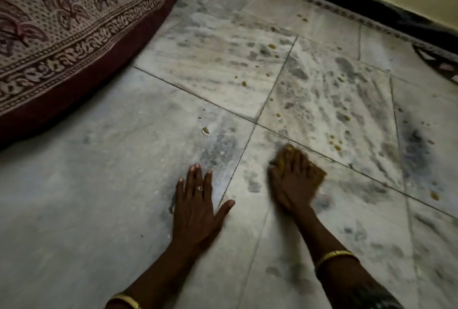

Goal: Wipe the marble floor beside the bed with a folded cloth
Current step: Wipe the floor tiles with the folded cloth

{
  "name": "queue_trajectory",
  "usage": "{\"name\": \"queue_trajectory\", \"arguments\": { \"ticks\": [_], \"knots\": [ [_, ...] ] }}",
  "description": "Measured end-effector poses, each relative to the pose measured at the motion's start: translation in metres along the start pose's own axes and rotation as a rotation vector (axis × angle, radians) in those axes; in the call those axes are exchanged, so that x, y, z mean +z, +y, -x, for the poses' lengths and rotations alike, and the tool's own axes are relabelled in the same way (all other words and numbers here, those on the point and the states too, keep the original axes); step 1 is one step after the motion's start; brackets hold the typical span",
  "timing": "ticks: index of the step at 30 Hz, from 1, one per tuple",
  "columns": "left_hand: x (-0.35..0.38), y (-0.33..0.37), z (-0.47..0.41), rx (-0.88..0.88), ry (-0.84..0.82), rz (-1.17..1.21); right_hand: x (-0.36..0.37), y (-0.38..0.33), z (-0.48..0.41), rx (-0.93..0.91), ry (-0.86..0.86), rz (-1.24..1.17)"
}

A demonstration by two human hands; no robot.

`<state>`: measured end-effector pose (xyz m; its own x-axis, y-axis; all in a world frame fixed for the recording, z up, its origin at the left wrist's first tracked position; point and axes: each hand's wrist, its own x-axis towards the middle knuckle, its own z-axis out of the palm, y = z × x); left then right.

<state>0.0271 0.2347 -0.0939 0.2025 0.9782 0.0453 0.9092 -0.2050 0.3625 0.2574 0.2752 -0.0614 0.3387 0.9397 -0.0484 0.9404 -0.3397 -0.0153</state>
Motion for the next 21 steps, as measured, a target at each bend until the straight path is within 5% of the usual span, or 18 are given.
{"name": "queue_trajectory", "arguments": {
  "ticks": [6, 12, 16, 21],
  "knots": [
    [-0.012, -0.001, 0.0, -0.01, 0.027, 0.119, 0.011, -0.098, 0.035, -0.439, -0.019, -0.043],
    [-0.018, -0.019, 0.008, 0.057, -0.04, 0.147, 0.008, -0.028, 0.101, -0.592, -0.037, -0.025],
    [-0.02, -0.037, 0.015, 0.096, -0.032, 0.092, 0.01, -0.007, 0.054, -0.282, -0.031, -0.016],
    [-0.026, -0.06, 0.021, -0.047, 0.011, 0.023, 0.005, -0.067, -0.045, 0.02, 0.016, -0.215]
  ]
}}
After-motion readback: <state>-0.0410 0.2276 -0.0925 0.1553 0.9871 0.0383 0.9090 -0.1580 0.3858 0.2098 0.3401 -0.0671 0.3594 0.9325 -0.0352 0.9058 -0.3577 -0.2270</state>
